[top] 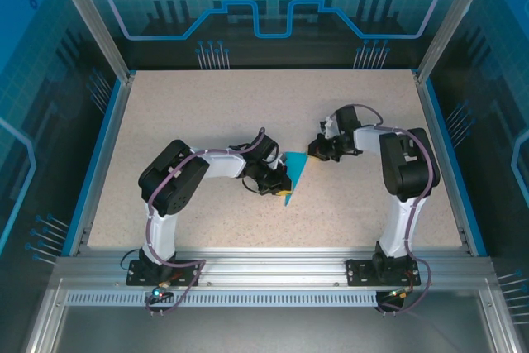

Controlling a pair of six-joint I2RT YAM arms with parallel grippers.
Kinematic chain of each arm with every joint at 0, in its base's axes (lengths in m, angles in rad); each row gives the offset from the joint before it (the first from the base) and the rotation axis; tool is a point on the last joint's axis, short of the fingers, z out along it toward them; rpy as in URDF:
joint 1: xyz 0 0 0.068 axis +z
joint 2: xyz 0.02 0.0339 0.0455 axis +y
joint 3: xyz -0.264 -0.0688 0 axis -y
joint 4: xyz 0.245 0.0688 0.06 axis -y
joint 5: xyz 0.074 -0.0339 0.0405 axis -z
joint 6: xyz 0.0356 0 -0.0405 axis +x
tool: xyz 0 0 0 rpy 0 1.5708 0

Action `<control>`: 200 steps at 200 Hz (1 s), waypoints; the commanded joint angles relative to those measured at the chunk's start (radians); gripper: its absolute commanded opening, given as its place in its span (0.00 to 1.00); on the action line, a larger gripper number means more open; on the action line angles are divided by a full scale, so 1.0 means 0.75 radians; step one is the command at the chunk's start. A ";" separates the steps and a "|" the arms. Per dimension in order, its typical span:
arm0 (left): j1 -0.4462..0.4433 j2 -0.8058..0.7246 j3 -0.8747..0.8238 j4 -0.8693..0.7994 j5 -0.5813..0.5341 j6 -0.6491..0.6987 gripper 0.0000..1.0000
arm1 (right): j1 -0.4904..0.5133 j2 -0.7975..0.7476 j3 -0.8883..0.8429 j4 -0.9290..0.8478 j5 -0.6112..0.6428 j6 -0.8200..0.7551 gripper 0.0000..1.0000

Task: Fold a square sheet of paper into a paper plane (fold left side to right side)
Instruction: Fold the wing for the fifth time at the center of the table.

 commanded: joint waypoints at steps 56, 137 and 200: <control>-0.019 0.071 -0.054 -0.194 -0.111 -0.024 0.00 | -0.007 -0.199 -0.021 -0.022 0.120 -0.029 0.06; -0.025 0.051 -0.055 -0.189 -0.121 -0.019 0.00 | 0.269 -0.385 -0.431 0.330 0.016 0.344 0.06; -0.028 0.047 -0.057 -0.184 -0.125 -0.025 0.00 | 0.367 -0.280 -0.451 0.319 0.081 0.443 0.06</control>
